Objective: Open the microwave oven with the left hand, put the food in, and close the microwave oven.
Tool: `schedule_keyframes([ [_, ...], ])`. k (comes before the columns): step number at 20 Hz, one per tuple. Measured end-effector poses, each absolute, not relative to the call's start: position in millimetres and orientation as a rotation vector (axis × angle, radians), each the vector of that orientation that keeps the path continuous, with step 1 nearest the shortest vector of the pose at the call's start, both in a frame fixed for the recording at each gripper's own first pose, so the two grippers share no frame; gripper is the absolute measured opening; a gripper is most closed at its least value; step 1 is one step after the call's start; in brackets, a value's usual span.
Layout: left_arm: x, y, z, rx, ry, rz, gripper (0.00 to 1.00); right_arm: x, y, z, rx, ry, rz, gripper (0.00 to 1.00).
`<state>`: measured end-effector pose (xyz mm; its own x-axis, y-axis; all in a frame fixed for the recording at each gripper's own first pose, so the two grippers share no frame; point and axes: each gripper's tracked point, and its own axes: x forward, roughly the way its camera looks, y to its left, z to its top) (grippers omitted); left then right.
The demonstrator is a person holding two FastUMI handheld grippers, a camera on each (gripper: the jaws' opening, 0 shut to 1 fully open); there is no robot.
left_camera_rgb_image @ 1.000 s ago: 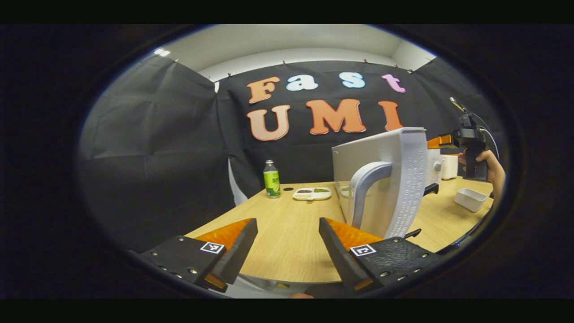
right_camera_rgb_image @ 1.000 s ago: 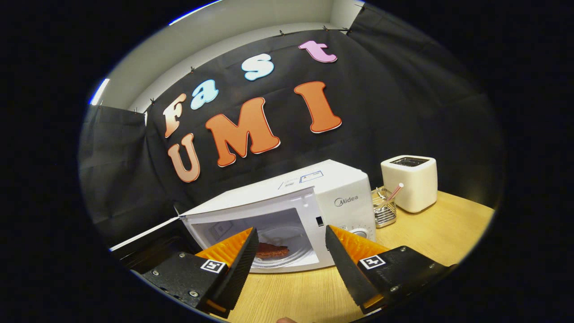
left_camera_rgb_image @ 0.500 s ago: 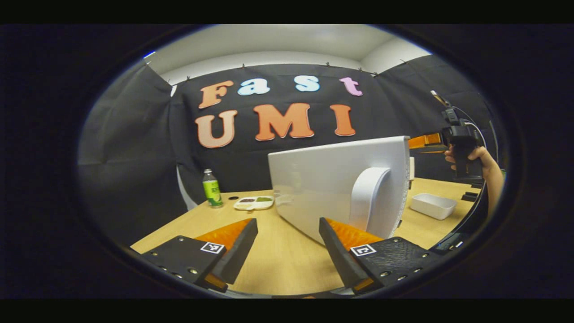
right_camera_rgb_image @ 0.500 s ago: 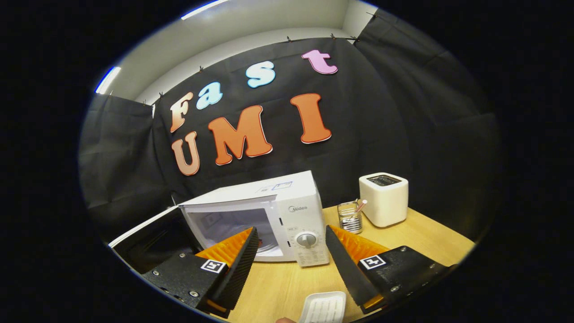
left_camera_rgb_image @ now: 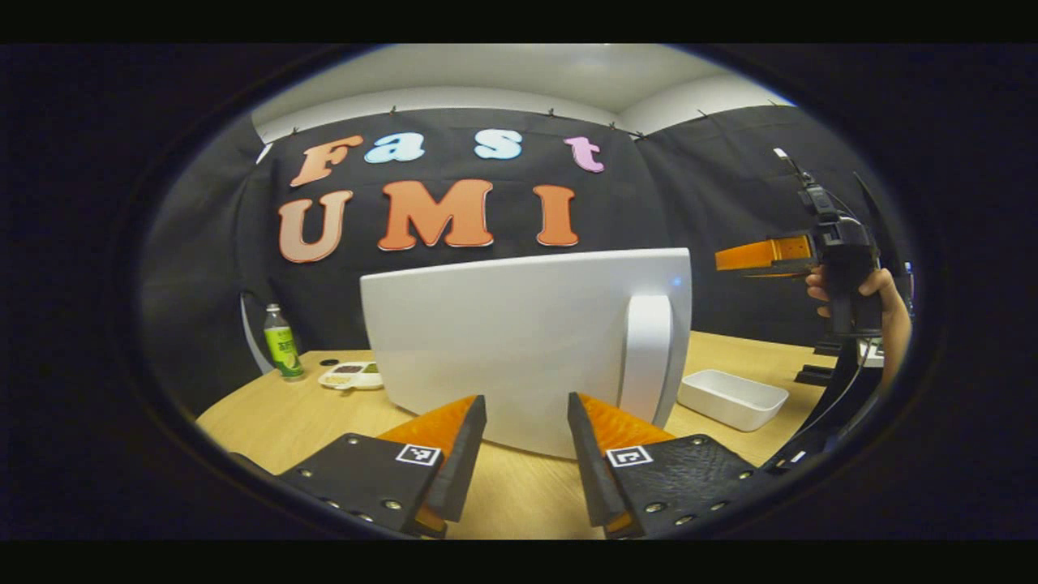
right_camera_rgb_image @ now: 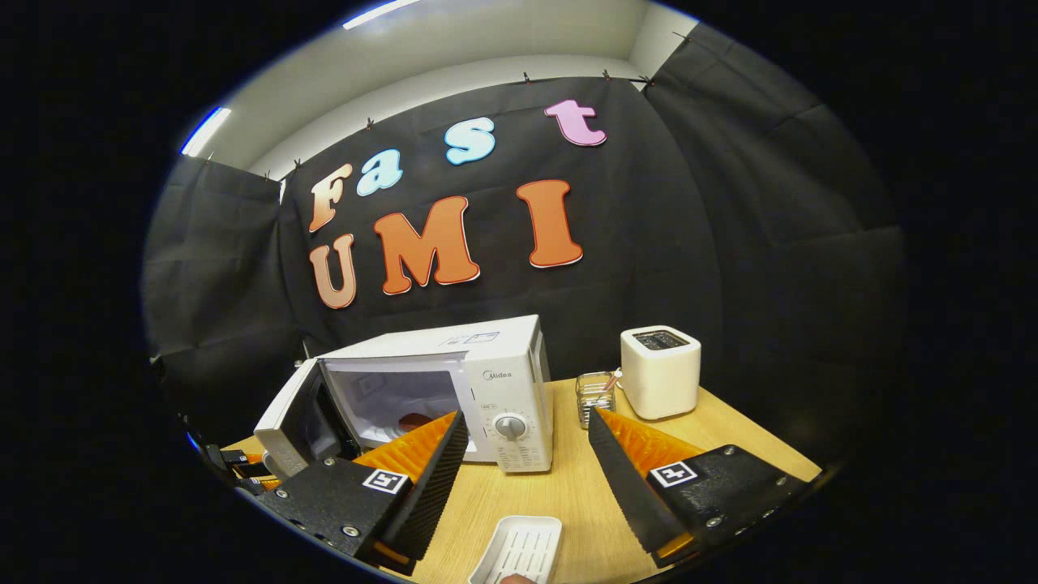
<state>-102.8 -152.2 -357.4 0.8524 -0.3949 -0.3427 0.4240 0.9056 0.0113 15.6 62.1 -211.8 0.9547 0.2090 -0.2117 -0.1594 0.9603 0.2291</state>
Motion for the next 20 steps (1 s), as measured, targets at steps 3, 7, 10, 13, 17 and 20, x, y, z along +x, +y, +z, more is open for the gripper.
schedule_keyframes([
  [3,-88.2,-183.0,-367.8,0.077,0.356,-0.476,0.36,9.5,54.1,-214.4,0.175,0.234,0.183,0.93],
  [7,-68.2,-210.8,-391.5,-0.013,0.405,-0.479,0.08,4.6,51.4,-217.2,0.138,0.223,0.186,0.93],
  [10,-47.9,-223.3,-395.9,-0.014,0.400,-0.456,0.08,3.7,50.7,-219.8,0.133,0.224,0.174,0.93],
  [13,-23.5,-238.2,-402.9,0.006,0.391,-0.429,0.08,0.5,57.7,-223.7,0.125,0.231,0.187,0.93],
  [17,11.9,-253.2,-408.0,0.001,0.378,-0.404,0.08,-2.6,51.0,-226.2,0.082,0.234,0.181,0.93],
  [20,35.6,-262.5,-415.1,0.025,0.374,-0.392,0.10,-4.5,47.0,-226.1,0.083,0.231,0.178,0.93],
])
